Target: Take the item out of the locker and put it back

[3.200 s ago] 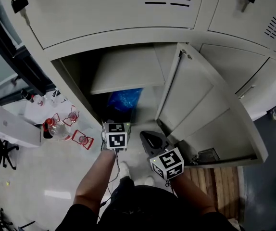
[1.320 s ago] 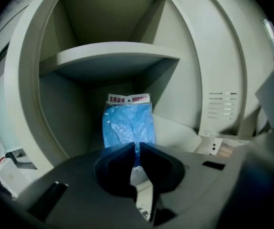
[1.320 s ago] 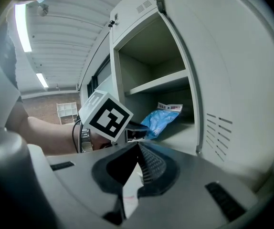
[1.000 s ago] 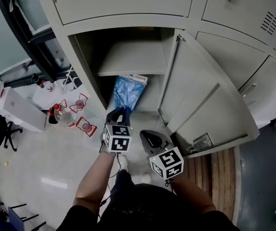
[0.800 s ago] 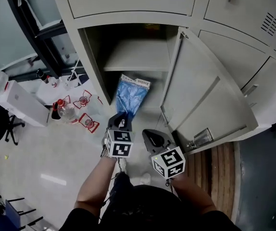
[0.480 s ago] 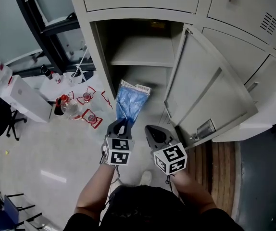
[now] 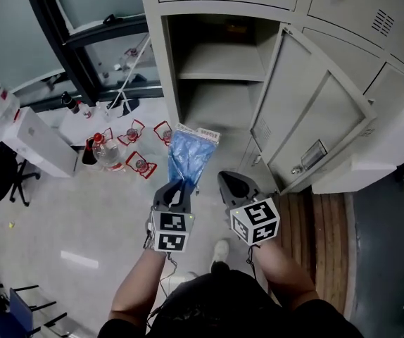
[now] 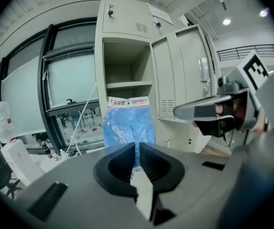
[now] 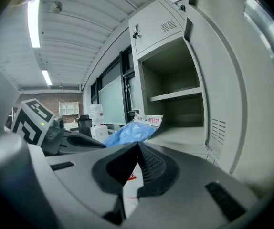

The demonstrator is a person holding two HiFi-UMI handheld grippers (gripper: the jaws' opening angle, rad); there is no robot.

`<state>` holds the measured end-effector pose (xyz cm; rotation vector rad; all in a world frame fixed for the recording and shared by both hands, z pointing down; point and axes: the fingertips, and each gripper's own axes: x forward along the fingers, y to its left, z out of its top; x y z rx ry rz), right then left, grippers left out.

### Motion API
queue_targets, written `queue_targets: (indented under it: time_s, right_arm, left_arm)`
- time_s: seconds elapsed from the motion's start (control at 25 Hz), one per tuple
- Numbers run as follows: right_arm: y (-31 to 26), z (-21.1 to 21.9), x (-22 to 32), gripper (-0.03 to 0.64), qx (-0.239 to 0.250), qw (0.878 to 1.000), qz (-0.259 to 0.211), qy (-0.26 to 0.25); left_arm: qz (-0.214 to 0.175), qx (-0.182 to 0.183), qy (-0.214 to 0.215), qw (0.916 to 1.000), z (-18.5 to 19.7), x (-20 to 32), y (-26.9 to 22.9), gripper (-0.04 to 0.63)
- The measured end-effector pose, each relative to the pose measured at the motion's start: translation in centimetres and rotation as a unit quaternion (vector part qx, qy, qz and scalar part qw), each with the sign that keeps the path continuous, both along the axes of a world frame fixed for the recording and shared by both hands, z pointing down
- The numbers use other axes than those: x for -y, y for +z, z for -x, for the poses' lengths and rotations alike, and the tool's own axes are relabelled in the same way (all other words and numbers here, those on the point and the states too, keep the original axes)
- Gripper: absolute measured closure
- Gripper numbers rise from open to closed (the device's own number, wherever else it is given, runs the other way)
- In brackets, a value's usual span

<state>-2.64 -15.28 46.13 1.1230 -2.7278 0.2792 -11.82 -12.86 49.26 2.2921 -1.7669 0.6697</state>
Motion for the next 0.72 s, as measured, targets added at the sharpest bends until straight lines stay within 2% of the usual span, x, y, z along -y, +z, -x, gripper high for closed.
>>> queue_targets:
  time_s: [0.72]
  right_arm:
    - [-1.2,0.9,-13.1,0.615,-0.013,0.999,-0.015,0.041]
  left_arm:
    - [-0.003,-0.018,0.036,0.9992,1.6,-14.6,-1.0,0.569]
